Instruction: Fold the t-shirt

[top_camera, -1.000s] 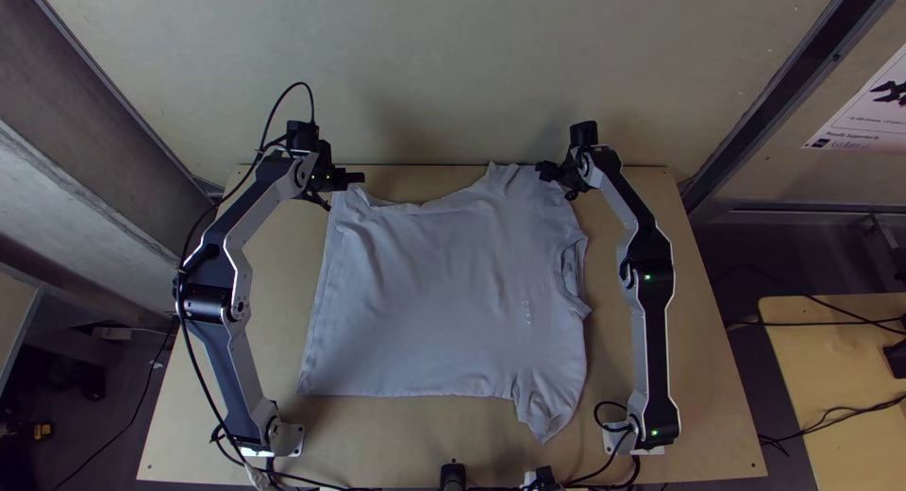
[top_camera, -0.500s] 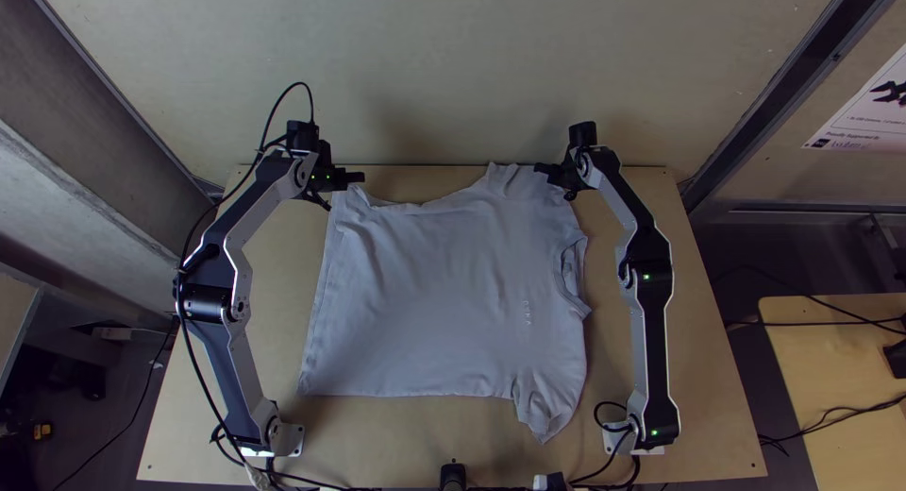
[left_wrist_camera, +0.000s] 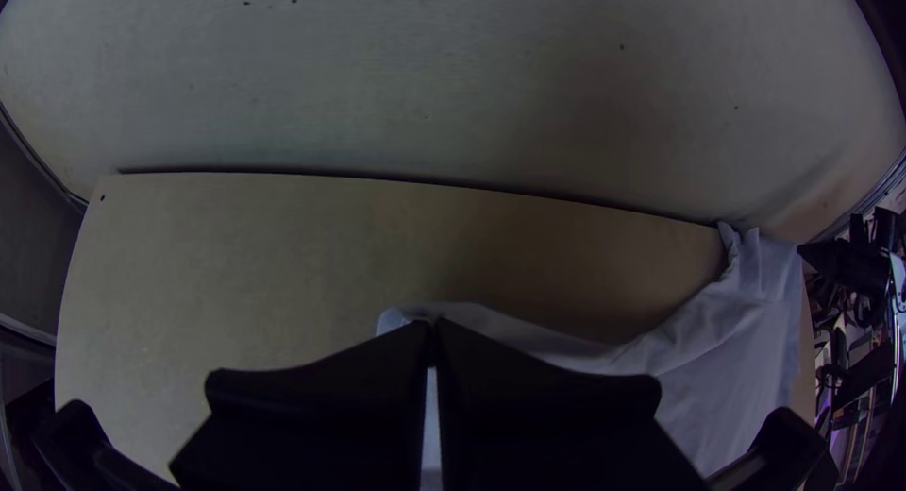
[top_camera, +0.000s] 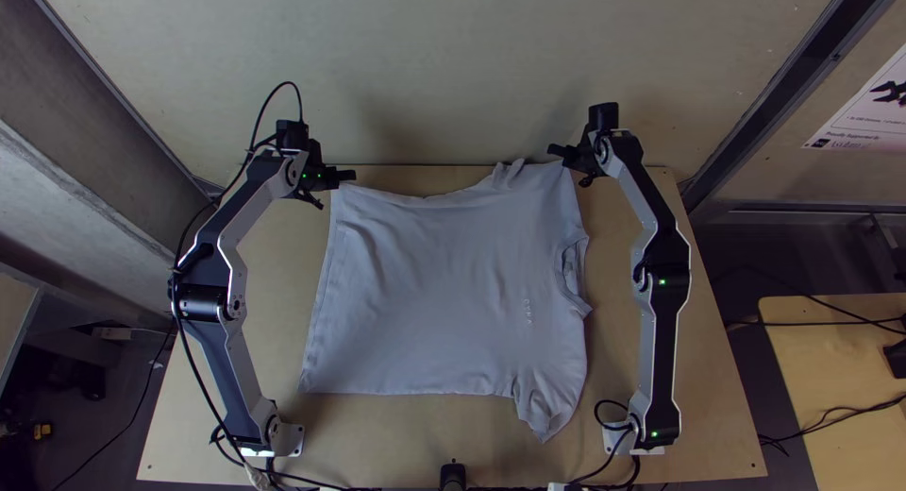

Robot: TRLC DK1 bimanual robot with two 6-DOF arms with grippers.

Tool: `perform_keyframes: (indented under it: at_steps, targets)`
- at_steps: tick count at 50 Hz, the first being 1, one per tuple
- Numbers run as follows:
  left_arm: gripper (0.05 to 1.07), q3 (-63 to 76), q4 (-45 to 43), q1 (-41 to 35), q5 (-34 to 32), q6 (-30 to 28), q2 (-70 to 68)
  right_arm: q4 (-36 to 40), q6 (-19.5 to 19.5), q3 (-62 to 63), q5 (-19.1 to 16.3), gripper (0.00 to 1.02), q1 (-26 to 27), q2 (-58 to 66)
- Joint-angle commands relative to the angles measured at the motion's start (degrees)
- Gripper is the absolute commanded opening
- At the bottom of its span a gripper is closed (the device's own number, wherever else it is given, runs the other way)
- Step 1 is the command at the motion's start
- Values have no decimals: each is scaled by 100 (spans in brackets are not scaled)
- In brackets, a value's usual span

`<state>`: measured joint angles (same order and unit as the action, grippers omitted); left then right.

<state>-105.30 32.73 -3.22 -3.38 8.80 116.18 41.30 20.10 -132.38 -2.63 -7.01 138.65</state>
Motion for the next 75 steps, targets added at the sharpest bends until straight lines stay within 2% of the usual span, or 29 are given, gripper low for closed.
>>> perform_keyframes:
  at_steps: [1, 15, 38, 75]
  targets:
    - [8, -44, 49, 59, 12, 105, 19, 89, -59, 98, 44, 2, 112, -321]
    - [8, 167, 93, 287, -5, 122, 300, 739, -296, 502, 52, 2, 120, -585]
    - [8, 976, -21, 445, -154, -62, 63, 757, -709, 1873, 61, 2, 76, -1551]
    - [8, 2540, -135, 401, -207, -396, -1713, 379, -727, 5222, 105, 2, -170, -4012]
